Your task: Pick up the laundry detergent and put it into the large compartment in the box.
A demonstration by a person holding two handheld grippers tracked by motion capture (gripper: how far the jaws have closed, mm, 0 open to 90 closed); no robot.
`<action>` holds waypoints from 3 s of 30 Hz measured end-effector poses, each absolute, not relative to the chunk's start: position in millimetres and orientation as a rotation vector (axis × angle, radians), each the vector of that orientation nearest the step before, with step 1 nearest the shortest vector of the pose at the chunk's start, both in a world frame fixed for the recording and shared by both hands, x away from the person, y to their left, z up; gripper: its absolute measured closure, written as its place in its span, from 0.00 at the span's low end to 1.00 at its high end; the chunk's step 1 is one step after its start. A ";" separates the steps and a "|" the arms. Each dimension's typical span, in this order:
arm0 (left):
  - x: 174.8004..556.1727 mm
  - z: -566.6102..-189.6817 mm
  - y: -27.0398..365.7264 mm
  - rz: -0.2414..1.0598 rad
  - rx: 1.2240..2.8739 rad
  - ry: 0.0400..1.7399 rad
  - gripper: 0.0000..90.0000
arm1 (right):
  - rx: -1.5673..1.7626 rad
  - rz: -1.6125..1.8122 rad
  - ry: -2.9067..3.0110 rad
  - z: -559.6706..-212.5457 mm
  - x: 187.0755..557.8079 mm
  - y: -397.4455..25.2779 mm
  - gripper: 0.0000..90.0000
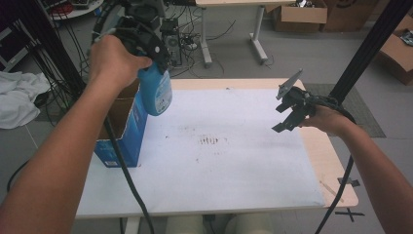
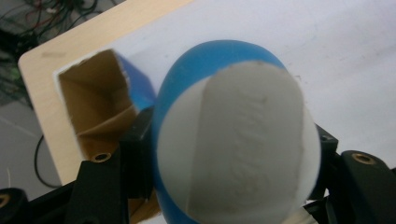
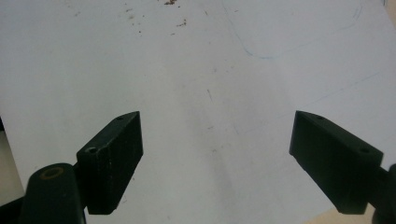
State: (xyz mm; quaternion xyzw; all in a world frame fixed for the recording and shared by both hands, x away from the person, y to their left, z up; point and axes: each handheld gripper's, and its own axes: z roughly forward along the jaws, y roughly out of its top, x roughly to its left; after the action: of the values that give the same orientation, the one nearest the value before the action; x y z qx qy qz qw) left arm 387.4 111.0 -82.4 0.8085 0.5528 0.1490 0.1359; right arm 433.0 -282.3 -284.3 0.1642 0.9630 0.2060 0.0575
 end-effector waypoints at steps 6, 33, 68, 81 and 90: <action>384.5 -69.6 138.1 0.453 2.269 1.719 0.42 | 0.490 0.625 2.916 -283.5 432.3 -280.8 0.19; 391.0 -111.6 211.5 0.562 2.070 2.016 0.42 | 0.496 0.628 2.908 -281.7 433.7 -278.0 0.19; 403.5 -263.0 239.4 0.435 2.114 2.084 0.42 | 0.532 0.579 2.922 -288.6 437.4 -278.4 0.19; 407.0 -281.5 237.7 0.369 2.147 2.089 0.42 | 0.540 0.588 2.922 -291.1 437.5 -280.9 0.19; 407.4 -284.3 239.7 0.353 2.140 2.091 0.42 | 0.550 0.590 2.918 -291.4 437.4 -283.9 0.19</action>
State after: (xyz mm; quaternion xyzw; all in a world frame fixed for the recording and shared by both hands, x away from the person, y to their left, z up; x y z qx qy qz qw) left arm 407.4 239.7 -284.3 0.7088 0.6926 0.1170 0.0646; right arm 437.4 -283.9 -291.4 0.1815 0.9623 0.1946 0.0570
